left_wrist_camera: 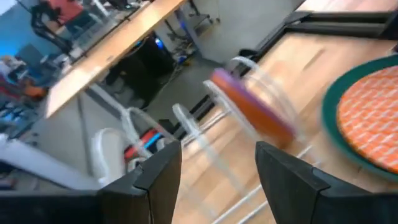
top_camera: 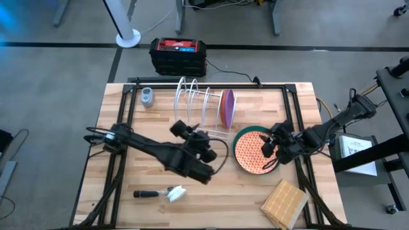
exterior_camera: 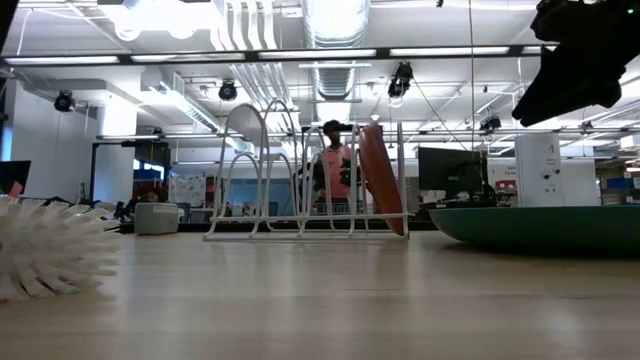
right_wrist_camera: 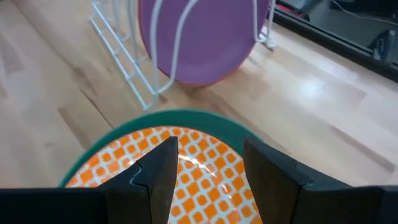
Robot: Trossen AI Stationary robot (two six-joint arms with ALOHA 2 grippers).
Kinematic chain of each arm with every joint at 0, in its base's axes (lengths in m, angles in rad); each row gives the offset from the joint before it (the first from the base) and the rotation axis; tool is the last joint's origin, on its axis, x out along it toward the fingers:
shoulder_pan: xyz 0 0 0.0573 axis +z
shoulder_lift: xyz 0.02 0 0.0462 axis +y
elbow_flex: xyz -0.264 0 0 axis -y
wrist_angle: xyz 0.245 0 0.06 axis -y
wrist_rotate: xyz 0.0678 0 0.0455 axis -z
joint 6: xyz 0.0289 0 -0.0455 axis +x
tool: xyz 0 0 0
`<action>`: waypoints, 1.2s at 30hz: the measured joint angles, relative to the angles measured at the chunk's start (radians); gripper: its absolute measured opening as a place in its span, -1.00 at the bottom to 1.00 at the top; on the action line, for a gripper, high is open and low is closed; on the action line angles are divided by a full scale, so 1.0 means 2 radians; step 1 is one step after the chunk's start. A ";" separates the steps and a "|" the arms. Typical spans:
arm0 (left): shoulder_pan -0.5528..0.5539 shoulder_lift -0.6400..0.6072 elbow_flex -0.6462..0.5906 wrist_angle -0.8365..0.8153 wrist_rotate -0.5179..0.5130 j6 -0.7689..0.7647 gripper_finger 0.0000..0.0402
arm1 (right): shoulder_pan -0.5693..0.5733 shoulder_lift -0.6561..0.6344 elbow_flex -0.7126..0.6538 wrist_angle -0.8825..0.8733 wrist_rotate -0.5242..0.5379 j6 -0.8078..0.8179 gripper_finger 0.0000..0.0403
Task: Sort dishes
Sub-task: Adjust the dish rack on the table
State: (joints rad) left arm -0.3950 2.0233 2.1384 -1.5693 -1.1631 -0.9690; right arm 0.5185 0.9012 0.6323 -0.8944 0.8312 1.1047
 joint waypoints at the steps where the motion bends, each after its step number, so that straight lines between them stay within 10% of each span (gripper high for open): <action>1: -0.003 -0.008 -0.005 -0.003 -0.003 -0.004 -0.03 | -0.007 -0.002 0.000 0.000 -0.004 -0.008 -0.15; 15: 0.026 -0.260 -0.229 0.039 -0.096 0.115 -0.10 | -0.154 -0.078 0.012 0.106 -0.041 -0.281 -0.15; 22: 0.030 -0.358 -0.383 0.272 -0.039 0.212 -0.19 | -0.236 -0.080 0.027 0.183 -0.120 -0.371 -0.15; 28: 0.029 -0.392 -0.504 0.676 0.173 0.480 -0.22 | -0.307 -0.052 0.044 0.235 -0.189 -0.426 -0.26; 36: 0.083 -0.409 -0.549 0.784 0.116 0.533 -0.23 | -0.387 0.004 0.049 0.281 -0.233 -0.455 -0.57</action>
State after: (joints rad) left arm -0.2296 1.2057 1.0402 -0.0011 -0.9305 0.0972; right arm -0.2548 0.9100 0.7308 -0.3328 0.3657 0.1948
